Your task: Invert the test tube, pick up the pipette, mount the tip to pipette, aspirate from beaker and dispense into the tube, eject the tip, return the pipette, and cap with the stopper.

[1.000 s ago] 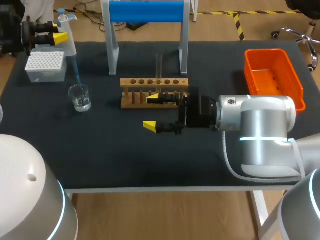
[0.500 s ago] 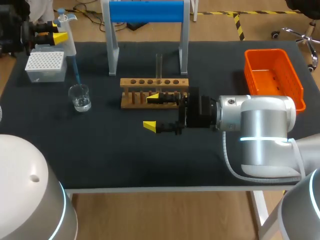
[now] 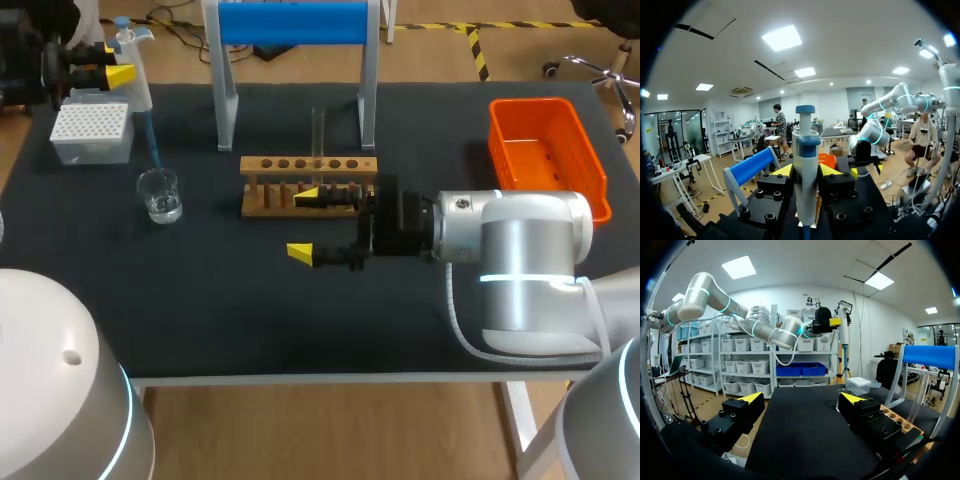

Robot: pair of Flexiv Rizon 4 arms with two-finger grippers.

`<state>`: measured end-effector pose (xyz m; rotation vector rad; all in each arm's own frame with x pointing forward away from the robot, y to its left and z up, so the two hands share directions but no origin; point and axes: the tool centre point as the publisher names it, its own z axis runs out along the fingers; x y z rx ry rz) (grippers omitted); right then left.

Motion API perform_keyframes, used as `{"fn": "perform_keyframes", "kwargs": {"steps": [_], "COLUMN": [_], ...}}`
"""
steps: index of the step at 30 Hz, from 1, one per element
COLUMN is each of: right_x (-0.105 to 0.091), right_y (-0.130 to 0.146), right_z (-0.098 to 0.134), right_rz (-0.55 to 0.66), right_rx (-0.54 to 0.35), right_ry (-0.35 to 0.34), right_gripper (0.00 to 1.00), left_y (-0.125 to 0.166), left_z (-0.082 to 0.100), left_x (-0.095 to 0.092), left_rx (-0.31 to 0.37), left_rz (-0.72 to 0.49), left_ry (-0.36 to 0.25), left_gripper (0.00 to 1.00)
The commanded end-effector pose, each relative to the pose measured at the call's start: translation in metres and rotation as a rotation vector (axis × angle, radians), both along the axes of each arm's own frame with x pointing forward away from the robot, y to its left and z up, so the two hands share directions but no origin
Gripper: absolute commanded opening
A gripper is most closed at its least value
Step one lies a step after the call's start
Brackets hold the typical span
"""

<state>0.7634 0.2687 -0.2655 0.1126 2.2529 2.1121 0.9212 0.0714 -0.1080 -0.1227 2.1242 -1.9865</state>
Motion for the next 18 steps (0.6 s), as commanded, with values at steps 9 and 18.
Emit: {"fn": "perform_keyframes", "kwargs": {"steps": [9, 18], "right_x": [0.015, 0.036], "right_y": [0.062, 0.094], "right_z": [-0.013, -0.027], "right_rz": [-0.142, -0.219], "right_rx": [-0.107, -0.147], "right_ry": [-0.017, -0.015], "right_gripper": [1.00, 1.00], "left_y": [0.001, 0.001], "left_z": [0.000, 0.000], "left_x": [0.000, 0.000], "left_rx": [-0.001, -0.001], "left_rz": [-0.003, -0.003], "left_ry": [-0.001, -0.001], "left_gripper": [0.00, 0.00]}}
